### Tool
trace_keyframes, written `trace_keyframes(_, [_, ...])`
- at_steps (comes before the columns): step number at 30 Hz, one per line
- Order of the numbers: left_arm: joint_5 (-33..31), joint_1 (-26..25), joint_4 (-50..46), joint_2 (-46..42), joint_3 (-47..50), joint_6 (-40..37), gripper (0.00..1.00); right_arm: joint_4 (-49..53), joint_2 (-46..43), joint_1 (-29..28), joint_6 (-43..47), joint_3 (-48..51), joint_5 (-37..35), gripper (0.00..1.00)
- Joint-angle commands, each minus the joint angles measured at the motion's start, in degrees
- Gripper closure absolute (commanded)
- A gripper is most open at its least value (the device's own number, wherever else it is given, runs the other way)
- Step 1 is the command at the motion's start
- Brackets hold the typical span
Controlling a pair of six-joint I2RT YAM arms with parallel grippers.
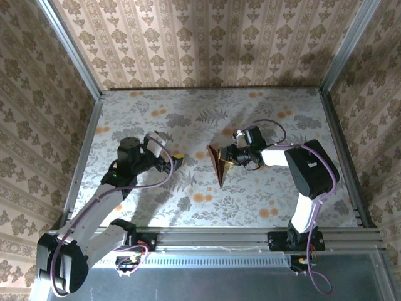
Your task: Fold a paper plane with a square sheet of paper (fold left side to right side)
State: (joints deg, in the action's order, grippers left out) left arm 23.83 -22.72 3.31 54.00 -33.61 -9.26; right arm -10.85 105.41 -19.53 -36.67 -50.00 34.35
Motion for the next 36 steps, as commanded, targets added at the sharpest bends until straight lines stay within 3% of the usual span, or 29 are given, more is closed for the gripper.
trace_keyframes(1, [1.21, 0.78, 1.26, -0.12, 0.27, -0.95, 0.00, 3.19, -2.80, 0.12, 2.09, -0.53, -1.99, 0.61])
trace_keyframes(9, [1.56, 0.80, 1.11, 0.00, 0.21, -0.68, 0.00, 11.33, -6.67, 0.37, 6.07, -0.92, -5.80, 0.56])
trace_keyframes(16, [1.70, 0.89, 1.05, 0.24, 0.03, -0.53, 0.00, 8.21, -8.96, 0.53, 4.94, 2.13, 0.76, 0.58])
trace_keyframes(36, [2.00, 0.90, 0.59, 0.84, -0.14, -0.32, 0.00, 2.62, -6.71, 0.61, 2.38, 6.14, 5.48, 0.62])
